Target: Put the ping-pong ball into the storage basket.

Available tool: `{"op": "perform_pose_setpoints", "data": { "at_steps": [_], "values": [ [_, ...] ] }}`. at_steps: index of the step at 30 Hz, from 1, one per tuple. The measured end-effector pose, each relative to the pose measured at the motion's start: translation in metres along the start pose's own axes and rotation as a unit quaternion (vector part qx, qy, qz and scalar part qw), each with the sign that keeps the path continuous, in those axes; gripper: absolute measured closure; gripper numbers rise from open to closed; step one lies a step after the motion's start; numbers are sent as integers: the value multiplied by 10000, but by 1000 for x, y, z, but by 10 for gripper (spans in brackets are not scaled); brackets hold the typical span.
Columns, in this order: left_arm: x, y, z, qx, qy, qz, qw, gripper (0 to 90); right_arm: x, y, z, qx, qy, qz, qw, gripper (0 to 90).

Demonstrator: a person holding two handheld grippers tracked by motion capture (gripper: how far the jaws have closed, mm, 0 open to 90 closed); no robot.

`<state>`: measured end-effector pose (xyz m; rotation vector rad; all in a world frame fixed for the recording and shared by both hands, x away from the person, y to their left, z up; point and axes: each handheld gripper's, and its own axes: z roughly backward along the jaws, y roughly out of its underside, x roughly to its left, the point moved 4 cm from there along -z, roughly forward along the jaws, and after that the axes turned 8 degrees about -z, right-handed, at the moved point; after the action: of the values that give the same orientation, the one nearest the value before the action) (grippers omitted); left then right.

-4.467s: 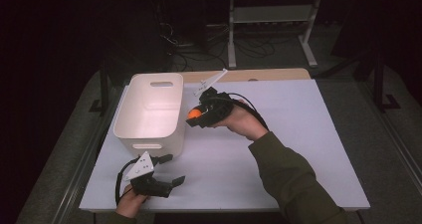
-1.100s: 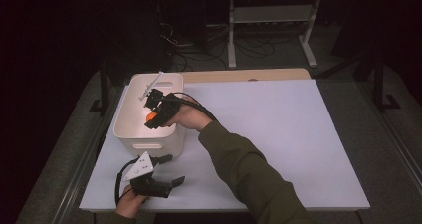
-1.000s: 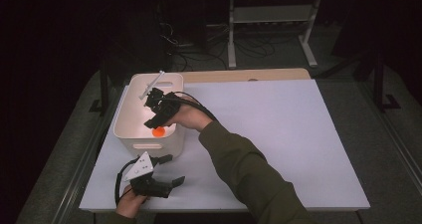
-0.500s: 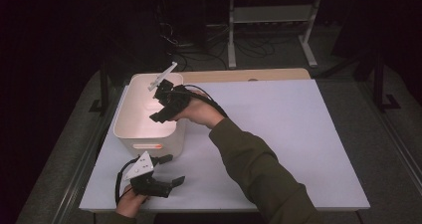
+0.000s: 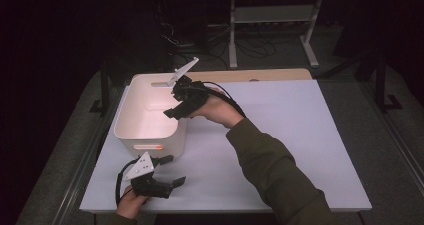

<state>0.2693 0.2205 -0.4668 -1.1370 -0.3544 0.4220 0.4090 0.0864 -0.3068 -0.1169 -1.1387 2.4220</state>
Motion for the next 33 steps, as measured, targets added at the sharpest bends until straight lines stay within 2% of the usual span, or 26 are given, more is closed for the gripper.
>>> {"op": "perform_pose_setpoints", "data": {
  "at_steps": [8,16,24,33],
  "values": [
    [0,0,0,-1,-5,-5,10000,141,-6,18,13,-130,28,-145,9998,296],
    [0,0,0,9,-7,5,10000,141,-14,42,22,-148,130,-292,9994,264],
    [0,0,0,-2,-12,-4,10000,141,-24,70,29,-224,330,-552,9977,216],
    [0,0,0,22,-10,-9,10000,141,-31,102,30,-263,502,-833,9949,142]
  ]
}}
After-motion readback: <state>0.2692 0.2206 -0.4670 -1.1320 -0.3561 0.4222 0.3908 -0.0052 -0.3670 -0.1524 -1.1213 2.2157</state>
